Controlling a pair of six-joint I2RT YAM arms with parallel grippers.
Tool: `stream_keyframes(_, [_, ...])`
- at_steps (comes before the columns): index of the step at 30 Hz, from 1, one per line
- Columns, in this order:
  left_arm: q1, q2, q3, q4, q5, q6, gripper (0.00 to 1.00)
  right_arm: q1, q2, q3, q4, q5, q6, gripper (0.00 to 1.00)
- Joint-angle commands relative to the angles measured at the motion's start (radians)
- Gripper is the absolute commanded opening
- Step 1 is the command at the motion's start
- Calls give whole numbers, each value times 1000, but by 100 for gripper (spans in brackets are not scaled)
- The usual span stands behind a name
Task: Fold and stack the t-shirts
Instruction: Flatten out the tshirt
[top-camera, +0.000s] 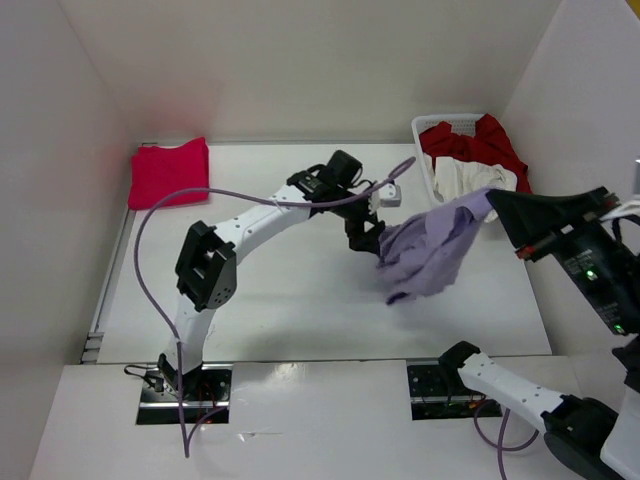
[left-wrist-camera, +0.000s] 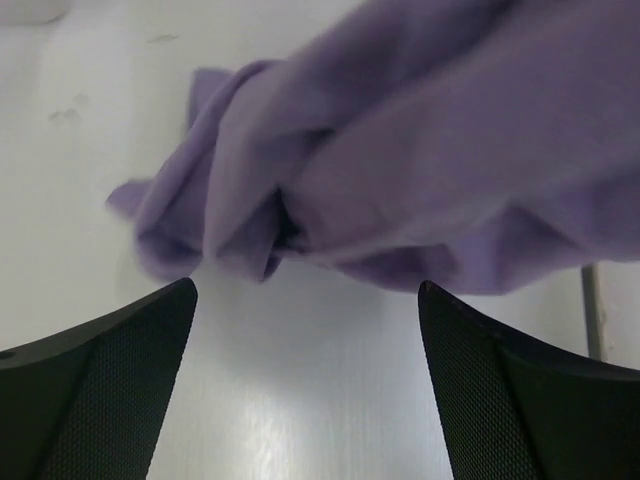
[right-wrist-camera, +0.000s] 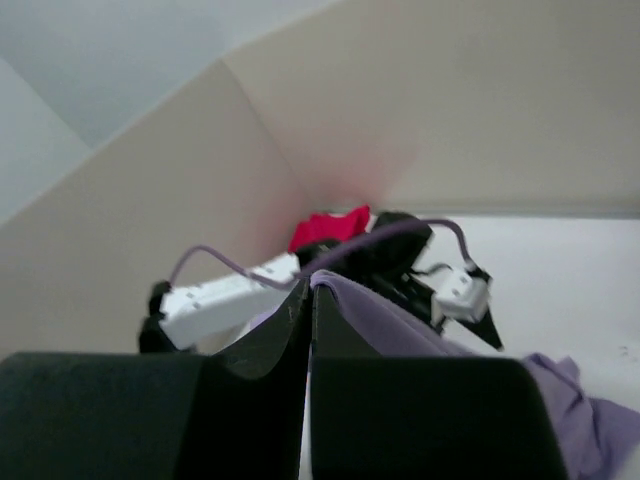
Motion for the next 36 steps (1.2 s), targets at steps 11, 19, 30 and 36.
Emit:
stream_keyframes(11, [-208, 261, 250, -30, 121, 0, 100, 17, -3, -43, 82, 48, 116, 0])
stream_keyframes(19, [-234, 255, 238, -104, 203, -38, 0, 17, -24, -84, 91, 86, 116, 0])
stream_keyframes(30, [306, -268, -150, -59, -96, 6, 0, 17, 75, -225, 122, 195, 55, 0])
stream_keyframes(36, [404, -406, -78, -207, -237, 109, 0, 17, 294, -28, 148, 207, -22, 0])
